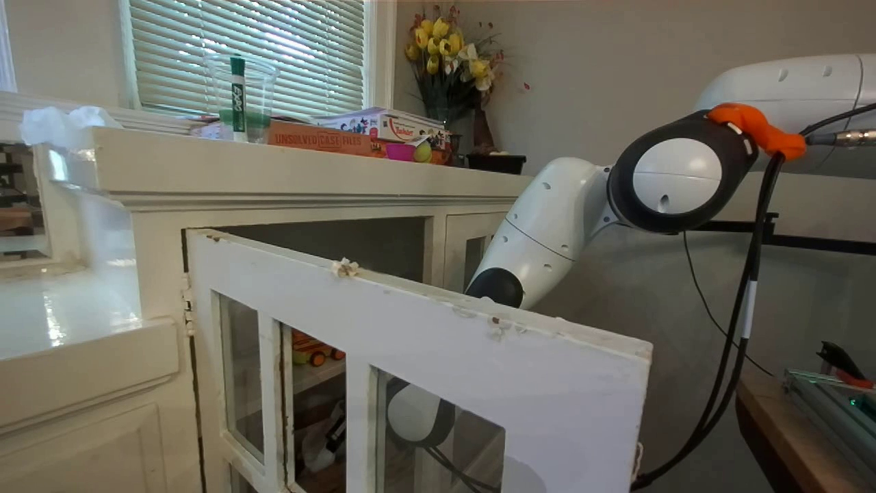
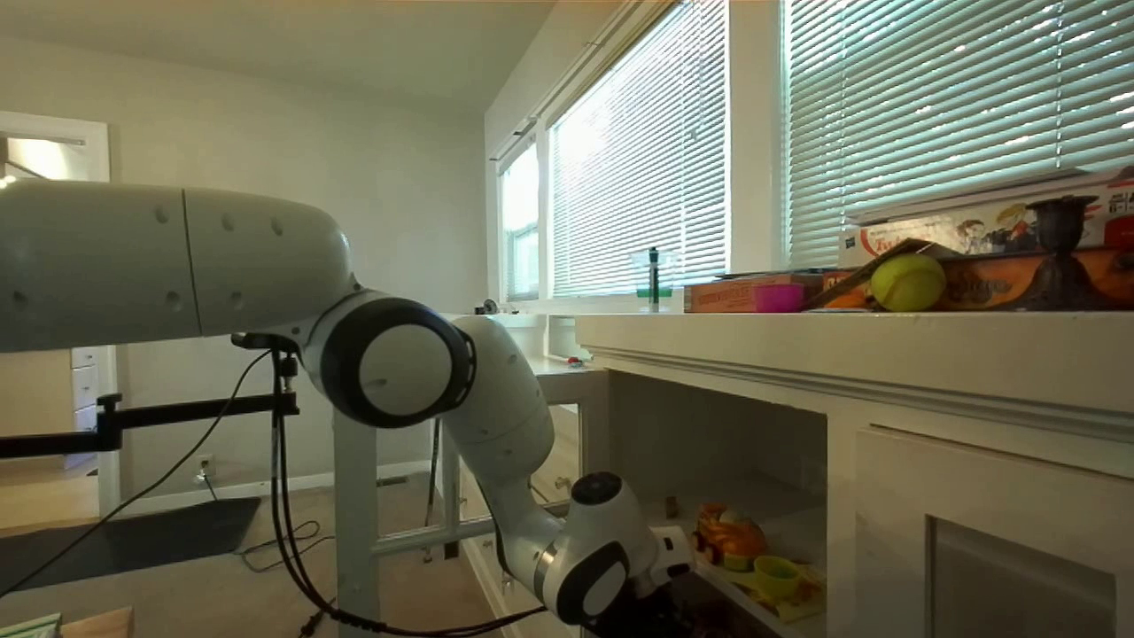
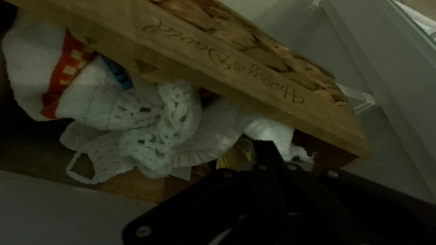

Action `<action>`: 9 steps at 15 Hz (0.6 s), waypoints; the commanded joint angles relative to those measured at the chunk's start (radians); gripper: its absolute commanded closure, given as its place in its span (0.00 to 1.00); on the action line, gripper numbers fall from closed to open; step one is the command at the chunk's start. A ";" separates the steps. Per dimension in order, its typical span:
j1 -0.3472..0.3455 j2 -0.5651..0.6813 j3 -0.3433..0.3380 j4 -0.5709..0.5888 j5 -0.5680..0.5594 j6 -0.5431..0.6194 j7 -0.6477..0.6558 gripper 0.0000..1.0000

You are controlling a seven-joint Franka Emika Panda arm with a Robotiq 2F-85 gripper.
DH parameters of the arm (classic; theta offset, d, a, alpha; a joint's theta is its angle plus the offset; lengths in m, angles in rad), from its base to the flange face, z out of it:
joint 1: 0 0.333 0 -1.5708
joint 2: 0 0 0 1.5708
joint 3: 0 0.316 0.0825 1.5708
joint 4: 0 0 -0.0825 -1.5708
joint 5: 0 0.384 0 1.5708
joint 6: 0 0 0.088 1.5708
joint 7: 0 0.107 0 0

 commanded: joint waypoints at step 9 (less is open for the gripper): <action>0.111 0.004 -0.097 -0.030 -0.025 0.145 0.011 1.00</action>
